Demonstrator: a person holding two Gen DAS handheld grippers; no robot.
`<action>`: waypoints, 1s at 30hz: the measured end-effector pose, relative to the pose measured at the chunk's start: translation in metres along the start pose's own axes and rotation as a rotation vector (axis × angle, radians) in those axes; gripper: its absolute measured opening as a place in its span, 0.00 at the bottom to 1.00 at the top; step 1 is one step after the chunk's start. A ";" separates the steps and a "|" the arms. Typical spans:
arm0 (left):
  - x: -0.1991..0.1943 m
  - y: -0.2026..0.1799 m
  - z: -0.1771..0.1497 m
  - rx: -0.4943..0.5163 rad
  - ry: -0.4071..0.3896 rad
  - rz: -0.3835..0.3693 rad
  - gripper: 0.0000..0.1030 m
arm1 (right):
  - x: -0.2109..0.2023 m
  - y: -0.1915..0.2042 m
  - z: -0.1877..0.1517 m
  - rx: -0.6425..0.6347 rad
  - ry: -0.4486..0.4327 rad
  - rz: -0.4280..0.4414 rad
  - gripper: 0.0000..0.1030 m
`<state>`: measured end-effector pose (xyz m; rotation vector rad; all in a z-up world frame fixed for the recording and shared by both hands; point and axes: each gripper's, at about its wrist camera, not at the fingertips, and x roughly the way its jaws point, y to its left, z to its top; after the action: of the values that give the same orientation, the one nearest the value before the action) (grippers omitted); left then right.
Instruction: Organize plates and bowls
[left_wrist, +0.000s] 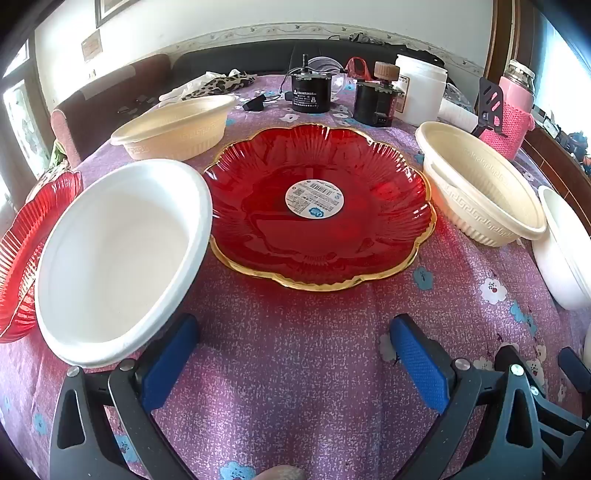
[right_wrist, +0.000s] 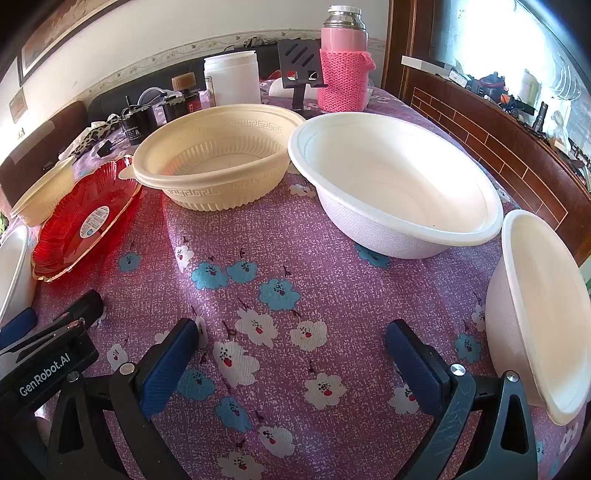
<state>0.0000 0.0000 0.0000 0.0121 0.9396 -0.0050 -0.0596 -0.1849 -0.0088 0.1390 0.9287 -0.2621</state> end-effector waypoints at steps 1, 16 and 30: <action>0.000 0.000 0.000 -0.001 -0.001 -0.001 1.00 | 0.000 0.000 0.000 0.001 0.000 0.002 0.99; 0.000 0.000 0.000 -0.003 0.000 0.000 1.00 | 0.000 0.000 0.000 0.001 -0.001 0.002 0.99; -0.002 0.002 -0.002 -0.016 0.009 0.005 1.00 | 0.000 -0.001 0.000 0.004 -0.002 0.004 0.99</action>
<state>-0.0030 0.0016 0.0007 -0.0004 0.9490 0.0070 -0.0601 -0.1857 -0.0088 0.1441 0.9259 -0.2603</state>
